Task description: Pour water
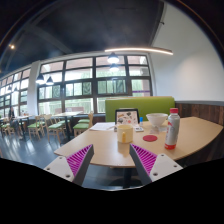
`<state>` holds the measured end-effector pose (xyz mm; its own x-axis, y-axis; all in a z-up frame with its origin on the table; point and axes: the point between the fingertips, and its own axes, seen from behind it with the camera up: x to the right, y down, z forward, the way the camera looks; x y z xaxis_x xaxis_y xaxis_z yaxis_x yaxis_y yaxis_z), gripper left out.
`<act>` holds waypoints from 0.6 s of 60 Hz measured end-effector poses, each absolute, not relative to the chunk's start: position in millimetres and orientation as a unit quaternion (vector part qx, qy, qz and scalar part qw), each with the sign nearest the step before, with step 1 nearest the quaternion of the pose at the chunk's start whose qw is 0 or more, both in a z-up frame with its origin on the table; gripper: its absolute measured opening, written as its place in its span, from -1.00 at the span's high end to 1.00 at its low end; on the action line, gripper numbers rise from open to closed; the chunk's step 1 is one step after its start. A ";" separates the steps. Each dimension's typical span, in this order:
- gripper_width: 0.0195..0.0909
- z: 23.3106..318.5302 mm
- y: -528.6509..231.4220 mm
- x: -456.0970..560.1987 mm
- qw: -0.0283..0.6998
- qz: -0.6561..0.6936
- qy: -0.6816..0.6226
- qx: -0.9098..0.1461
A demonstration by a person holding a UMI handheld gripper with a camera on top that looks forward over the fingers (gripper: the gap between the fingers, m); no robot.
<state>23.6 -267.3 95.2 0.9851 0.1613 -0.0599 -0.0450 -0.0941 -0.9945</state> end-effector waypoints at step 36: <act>-0.72 89.7 -186.8 217.6 0.672 -0.066 0.025 -0.737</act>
